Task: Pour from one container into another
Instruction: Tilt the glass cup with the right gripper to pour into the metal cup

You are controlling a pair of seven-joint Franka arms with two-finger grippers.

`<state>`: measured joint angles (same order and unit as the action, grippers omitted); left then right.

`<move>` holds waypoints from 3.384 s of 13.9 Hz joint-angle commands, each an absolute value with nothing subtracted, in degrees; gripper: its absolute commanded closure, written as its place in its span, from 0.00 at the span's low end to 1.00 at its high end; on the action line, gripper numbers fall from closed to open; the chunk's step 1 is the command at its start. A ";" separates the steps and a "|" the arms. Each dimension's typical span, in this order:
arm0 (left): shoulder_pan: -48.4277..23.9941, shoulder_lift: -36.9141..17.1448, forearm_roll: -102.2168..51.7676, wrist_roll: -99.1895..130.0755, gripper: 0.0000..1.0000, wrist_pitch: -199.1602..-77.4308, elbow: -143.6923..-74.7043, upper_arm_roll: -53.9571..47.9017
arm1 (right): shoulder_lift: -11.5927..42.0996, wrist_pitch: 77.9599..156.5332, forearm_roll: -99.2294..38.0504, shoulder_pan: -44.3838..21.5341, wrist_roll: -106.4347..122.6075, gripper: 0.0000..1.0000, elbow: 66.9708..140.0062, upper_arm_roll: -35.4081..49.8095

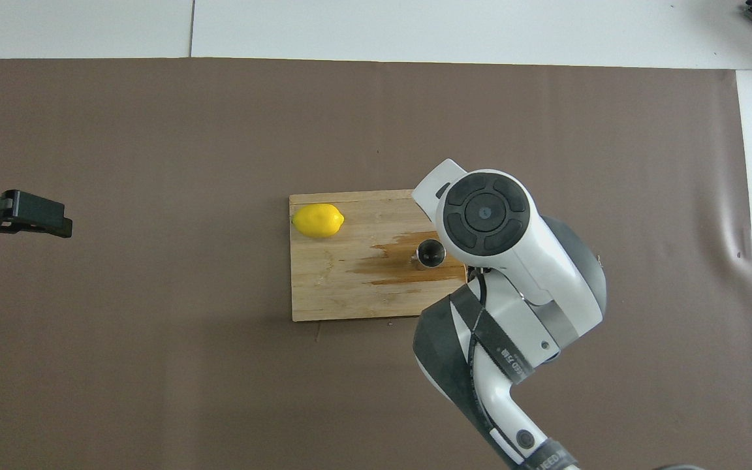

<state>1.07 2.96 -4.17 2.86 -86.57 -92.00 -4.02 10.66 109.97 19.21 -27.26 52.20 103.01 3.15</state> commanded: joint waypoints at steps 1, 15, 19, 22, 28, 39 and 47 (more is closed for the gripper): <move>0.26 4.83 -4.48 2.64 0.00 -86.48 -94.04 -3.08 | 10.64 109.07 22.84 -27.69 51.68 1.00 103.88 3.25; 0.18 4.92 -4.48 2.64 0.00 -86.48 -94.04 -3.08 | 10.37 109.95 36.03 -32.87 52.38 1.00 107.31 3.43; 0.18 4.92 -4.48 2.72 0.00 -86.48 -94.04 -3.08 | 10.20 110.91 38.76 -33.13 52.38 1.00 108.54 3.78; 0.26 4.92 -4.48 2.72 0.00 -86.48 -94.04 -3.08 | 10.11 111.62 40.95 -33.40 52.38 1.00 109.25 3.78; 0.18 4.83 -4.48 2.72 0.00 -86.48 -94.04 -3.08 | 10.20 111.71 44.90 -34.72 52.29 1.00 109.25 4.13; 0.18 4.92 -4.48 2.72 0.00 -86.57 -94.04 -3.08 | 10.19 111.01 46.05 -34.89 51.94 1.00 108.90 4.13; 0.26 4.92 -4.48 2.72 0.00 -86.57 -94.04 -3.08 | 9.85 110.92 33.50 -31.21 52.47 1.00 106.61 4.04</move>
